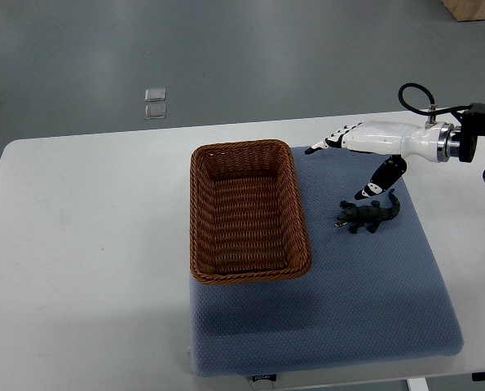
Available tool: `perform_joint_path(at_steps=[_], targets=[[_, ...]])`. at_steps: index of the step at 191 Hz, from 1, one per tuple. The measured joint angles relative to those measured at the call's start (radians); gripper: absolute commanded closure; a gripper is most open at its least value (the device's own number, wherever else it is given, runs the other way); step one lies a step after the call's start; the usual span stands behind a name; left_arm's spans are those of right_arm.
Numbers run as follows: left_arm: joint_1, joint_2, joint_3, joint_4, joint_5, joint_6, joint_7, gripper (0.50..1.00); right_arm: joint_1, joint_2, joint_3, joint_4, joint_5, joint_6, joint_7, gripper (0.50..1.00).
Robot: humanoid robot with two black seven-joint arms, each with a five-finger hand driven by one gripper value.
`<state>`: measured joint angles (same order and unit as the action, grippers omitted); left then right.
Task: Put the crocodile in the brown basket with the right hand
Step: 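Lower the right hand down over the dark toy crocodile, then close the right hand's fingers around the crocodile's body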
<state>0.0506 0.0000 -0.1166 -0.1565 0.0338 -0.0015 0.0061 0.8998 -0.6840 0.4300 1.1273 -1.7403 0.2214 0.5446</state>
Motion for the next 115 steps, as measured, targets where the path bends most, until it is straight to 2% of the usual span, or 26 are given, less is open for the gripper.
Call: perform_joint_path(at_steps=[25,68,91,115], targets=[[0.0,0.0,0.0,0.0,0.0,0.0,0.0,0.5,-0.003,-0.024,-0.029,0.0,-0.066,-0.006,0.001,0.566],[0.0,0.0,0.0,0.0,0.0,0.0,0.0,0.5,-0.012,-0.041,-0.077,-0.003,-0.11,-0.071,0.005,0.566],[0.0,0.0,0.0,0.0,0.0,0.0,0.0,0.5,-0.026,-0.04,-0.109,-0.014,-0.113,-0.121,0.005,0.566],[0.0,0.0,0.0,0.0,0.0,0.0,0.0,0.5,-0.051,-0.027,-0.124,-0.027,-0.113,-0.204,0.005,0.566]])
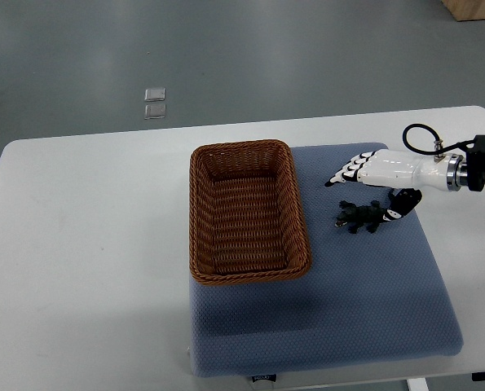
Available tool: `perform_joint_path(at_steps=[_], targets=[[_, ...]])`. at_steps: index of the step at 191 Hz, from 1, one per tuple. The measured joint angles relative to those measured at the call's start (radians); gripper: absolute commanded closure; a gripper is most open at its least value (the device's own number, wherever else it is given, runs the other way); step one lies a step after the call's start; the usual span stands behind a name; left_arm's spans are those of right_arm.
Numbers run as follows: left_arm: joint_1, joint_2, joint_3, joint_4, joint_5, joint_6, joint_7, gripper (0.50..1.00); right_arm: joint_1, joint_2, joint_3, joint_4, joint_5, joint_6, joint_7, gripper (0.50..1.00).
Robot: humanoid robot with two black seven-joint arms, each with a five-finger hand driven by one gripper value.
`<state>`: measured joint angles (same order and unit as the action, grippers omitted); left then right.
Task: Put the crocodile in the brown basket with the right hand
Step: 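Close the right hand's fingers around the crocodile's body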
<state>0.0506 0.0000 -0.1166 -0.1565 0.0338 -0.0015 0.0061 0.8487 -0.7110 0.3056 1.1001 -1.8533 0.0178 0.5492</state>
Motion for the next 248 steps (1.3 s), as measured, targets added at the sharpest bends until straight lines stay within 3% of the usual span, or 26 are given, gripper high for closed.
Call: perform_joint_path(at_steps=[68,139,248], targets=[[0.0,0.0,0.0,0.0,0.0,0.0,0.0,0.5,-0.026,0.019,-0.051,-0.044,-0.046,-0.107,-0.001,0.566],[0.0,0.0,0.0,0.0,0.0,0.0,0.0,0.5,-0.035,0.046,-0.07,-0.112,-0.1,-0.172,-0.002,0.566],[0.0,0.0,0.0,0.0,0.0,0.0,0.0,0.5,-0.029,0.053,-0.11,-0.12,-0.125,-0.19,0.0,0.579]])
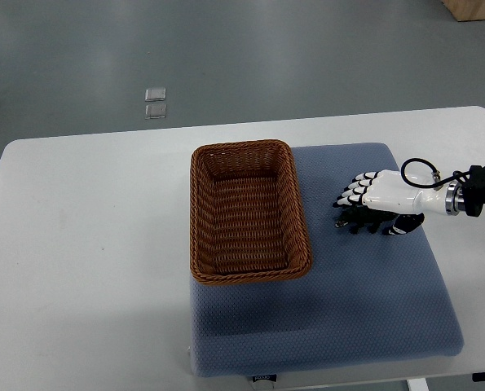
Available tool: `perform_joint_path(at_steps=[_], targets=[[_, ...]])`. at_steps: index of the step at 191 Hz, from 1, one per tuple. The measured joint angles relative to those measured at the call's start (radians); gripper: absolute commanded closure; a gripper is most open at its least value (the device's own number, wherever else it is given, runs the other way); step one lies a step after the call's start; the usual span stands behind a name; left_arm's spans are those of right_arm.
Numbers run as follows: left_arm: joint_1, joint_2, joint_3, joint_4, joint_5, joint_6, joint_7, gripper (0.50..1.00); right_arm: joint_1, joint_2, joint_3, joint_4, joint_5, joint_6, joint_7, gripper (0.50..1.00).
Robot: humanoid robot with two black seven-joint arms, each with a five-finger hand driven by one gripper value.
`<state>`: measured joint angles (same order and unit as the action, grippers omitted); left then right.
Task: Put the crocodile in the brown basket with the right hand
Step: 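Close the right hand's fingers around the crocodile's body, then lift the crocodile with the right hand off the mat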
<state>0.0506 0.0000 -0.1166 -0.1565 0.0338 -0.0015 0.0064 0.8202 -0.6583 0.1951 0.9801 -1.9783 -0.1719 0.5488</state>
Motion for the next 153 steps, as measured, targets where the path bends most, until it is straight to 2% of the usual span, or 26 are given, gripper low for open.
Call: perform_joint_path(at_steps=[28,43,62,109,116,126,127,136,153], targets=[[0.0,0.0,0.0,0.0,0.0,0.0,0.0,0.5,0.009,0.007,-0.008,0.0,-0.013,0.002,0.0,0.605],[0.0,0.0,0.0,0.0,0.0,0.0,0.0,0.5,0.012,0.008,-0.009,0.0,-0.019,0.002,-0.002,0.687],[0.0,0.0,0.0,0.0,0.0,0.0,0.0,0.5,0.013,0.009,-0.009,0.0,-0.022,0.005,-0.006,0.75],[0.0,0.0,0.0,0.0,0.0,0.0,0.0,0.5,0.021,0.022,-0.006,0.0,-0.022,0.011,-0.013,0.781],[0.0,0.0,0.0,0.0,0.0,0.0,0.0,0.5,0.021,0.023,-0.005,0.0,-0.022,0.012,-0.013,0.805],[0.0,0.0,0.0,0.0,0.0,0.0,0.0,0.5,0.022,0.025,-0.005,0.0,-0.021,0.012,-0.013,0.805],[0.0,0.0,0.0,0.0,0.0,0.0,0.0,0.5,0.022,0.025,-0.005,0.0,-0.021,0.012,-0.013,0.83],[0.0,0.0,0.0,0.0,0.0,0.0,0.0,0.5,0.022,0.026,-0.005,0.0,-0.021,0.012,-0.013,0.848],[0.0,0.0,0.0,0.0,0.0,0.0,0.0,0.5,0.023,0.026,-0.005,0.0,-0.021,0.012,-0.013,0.85]])
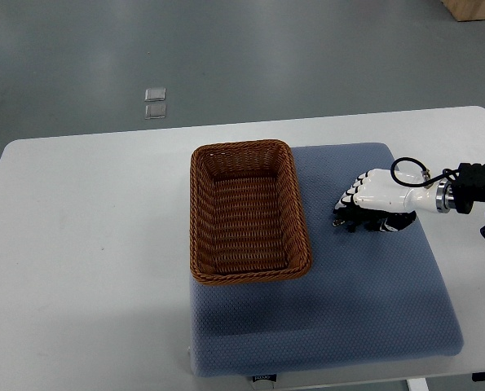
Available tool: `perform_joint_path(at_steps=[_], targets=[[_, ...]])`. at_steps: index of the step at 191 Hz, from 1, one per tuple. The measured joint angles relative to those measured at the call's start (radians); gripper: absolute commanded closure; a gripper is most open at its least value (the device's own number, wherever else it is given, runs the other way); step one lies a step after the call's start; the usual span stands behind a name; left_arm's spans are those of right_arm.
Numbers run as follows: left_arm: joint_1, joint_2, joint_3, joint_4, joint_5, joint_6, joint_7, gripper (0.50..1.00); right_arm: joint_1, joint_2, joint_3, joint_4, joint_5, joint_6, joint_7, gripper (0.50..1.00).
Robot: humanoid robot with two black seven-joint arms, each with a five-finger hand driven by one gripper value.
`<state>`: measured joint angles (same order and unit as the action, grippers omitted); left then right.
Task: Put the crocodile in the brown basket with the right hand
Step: 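Lift the crocodile with the right hand off the mat, then carry the crocodile over the brown basket and lower it inside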
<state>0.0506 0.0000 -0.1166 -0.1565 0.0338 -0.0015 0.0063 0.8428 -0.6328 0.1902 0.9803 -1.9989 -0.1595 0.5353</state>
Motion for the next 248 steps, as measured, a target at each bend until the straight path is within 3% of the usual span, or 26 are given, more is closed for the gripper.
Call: perform_joint_path(at_steps=[11,49,150,203,248], targets=[[0.0,0.0,0.0,0.0,0.0,0.0,0.0,0.5,0.001,-0.001,0.0,0.0,0.0,0.0,0.0,0.865],[0.0,0.0,0.0,0.0,0.0,0.0,0.0,0.5,0.004,-0.007,0.0,0.0,0.006,-0.001,0.002,1.0],[0.0,0.0,0.0,0.0,0.0,0.0,0.0,0.5,0.059,-0.015,0.015,0.009,0.016,-0.009,0.015,1.0],[0.0,0.0,0.0,0.0,0.0,0.0,0.0,0.5,0.177,-0.016,0.017,0.001,0.029,0.003,0.017,1.0],[0.0,0.0,0.0,0.0,0.0,0.0,0.0,0.5,0.294,0.061,0.014,0.008,0.031,0.093,0.037,1.0]])
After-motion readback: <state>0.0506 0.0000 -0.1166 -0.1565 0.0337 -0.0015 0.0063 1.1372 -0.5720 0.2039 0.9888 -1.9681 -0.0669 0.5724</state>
